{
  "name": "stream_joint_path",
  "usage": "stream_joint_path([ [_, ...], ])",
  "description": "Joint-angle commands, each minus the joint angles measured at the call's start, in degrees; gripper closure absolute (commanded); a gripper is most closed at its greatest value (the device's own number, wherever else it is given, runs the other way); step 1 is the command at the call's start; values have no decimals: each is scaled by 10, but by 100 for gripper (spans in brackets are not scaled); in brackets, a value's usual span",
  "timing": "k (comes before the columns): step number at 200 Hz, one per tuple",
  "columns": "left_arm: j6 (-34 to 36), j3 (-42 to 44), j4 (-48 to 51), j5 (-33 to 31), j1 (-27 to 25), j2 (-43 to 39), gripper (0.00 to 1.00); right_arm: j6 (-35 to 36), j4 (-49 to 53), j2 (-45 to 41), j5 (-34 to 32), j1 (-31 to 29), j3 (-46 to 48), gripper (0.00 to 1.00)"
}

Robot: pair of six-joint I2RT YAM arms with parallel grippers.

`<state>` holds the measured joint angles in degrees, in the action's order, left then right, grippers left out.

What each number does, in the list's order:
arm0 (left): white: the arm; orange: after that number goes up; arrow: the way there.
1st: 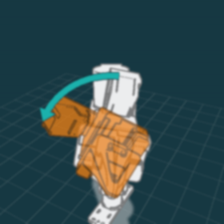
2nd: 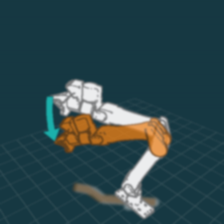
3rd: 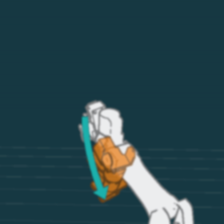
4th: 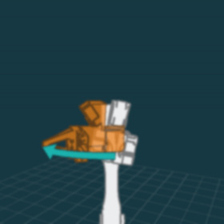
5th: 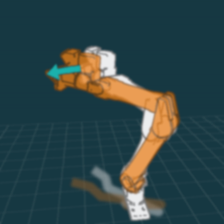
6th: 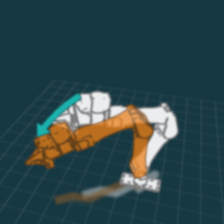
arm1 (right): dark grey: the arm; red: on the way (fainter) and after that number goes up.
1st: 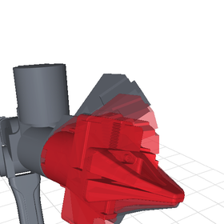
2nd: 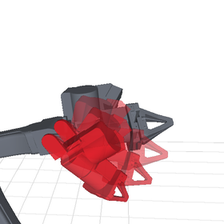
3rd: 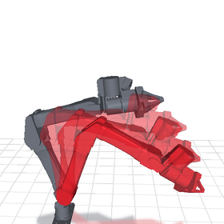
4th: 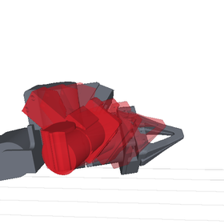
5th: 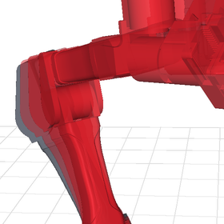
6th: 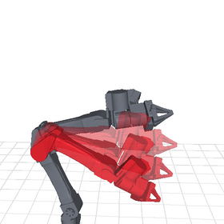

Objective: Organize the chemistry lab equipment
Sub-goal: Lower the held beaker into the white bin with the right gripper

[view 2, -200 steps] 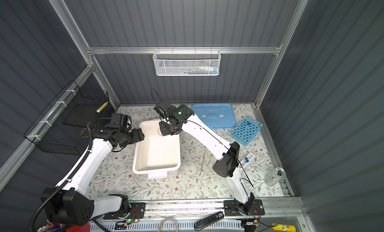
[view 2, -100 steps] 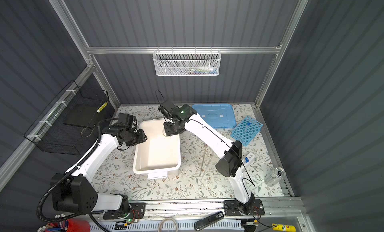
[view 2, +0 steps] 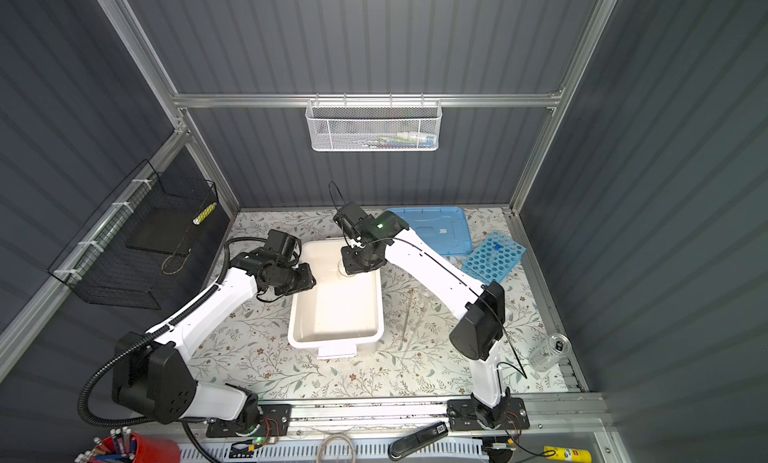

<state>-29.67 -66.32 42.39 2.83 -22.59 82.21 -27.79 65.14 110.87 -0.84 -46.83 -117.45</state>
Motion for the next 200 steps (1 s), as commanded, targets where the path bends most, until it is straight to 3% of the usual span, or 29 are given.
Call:
stream_joint_path([
  [1,-20,-25,15,-12,-34,19,60,12,-17,-25,9,14,23,100],
  [101,-115,-22,-22,-36,-127,26,61,29,-15,-40,11,31,72,100],
  [162,-136,-19,-33,-46,-150,36,60,30,-35,-54,25,46,119,100],
  [183,-130,-30,-16,-63,-150,36,49,29,-39,-50,30,46,120,100],
  [200,-129,-37,3,-86,-150,21,28,26,-42,-44,33,46,120,100],
])
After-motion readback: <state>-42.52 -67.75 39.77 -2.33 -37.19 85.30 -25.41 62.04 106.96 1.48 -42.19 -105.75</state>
